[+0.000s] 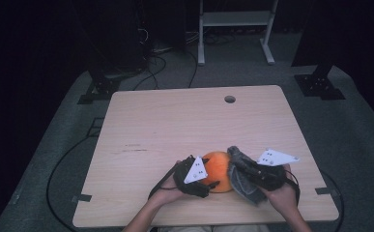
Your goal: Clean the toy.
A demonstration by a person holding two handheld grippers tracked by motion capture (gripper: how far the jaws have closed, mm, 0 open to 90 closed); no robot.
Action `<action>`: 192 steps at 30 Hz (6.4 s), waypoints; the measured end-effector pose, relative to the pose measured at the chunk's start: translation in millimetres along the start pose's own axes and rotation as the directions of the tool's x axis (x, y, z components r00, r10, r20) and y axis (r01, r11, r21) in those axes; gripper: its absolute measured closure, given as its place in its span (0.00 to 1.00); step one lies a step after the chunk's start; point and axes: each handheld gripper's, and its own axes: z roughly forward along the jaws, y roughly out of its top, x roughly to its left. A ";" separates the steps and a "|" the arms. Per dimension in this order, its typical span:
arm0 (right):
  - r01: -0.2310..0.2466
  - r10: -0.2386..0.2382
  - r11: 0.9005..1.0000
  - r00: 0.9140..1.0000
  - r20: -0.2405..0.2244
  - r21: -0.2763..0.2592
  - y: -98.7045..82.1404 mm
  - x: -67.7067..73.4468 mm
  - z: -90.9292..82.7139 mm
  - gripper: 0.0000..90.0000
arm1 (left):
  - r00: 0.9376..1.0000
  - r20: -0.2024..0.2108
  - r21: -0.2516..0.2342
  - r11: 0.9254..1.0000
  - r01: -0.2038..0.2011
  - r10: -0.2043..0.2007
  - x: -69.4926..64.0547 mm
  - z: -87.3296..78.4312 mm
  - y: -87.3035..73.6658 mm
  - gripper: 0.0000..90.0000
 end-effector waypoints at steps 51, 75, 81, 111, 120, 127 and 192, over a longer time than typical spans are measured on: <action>0.184 -0.183 0.983 0.980 -0.079 0.004 26.0 19.9 -19.0 0.84 | 0.995 0.019 -0.058 0.993 0.101 -0.100 -4.6 4.8 7.7 0.36; 0.098 -0.096 0.994 0.995 -0.033 0.054 14.0 3.9 -10.0 0.84 | 0.983 0.037 -0.083 0.979 0.184 -0.182 -5.4 5.8 9.7 0.21; 0.114 -0.111 0.992 0.992 -0.058 0.057 9.5 6.8 -2.9 0.83 | 0.981 0.019 -0.011 0.981 0.191 -0.191 -6.6 10.4 -1.1 0.22; 0.021 -0.020 1.000 0.999 -0.045 0.019 1.2 8.9 7.4 0.83 | 0.983 0.036 -0.025 0.983 0.182 -0.181 9.0 -0.5 -10.8 0.22; -0.145 0.145 0.989 0.989 -0.017 0.008 -13.7 -21.9 -4.4 0.83 | 0.975 0.045 -0.023 0.976 0.217 -0.216 13.3 -1.8 -17.1 0.22; -0.190 0.194 0.980 0.977 -0.087 0.053 -21.9 -26.4 12.5 0.83 | 0.972 0.053 -0.022 0.973 0.229 -0.228 14.2 -2.0 -19.1 0.22; 0.059 -0.059 0.998 0.998 -0.007 -0.012 6.0 10.6 -3.9 0.82 | 0.991 0.002 -0.073 0.988 0.133 -0.133 9.4 0.1 5.7 0.30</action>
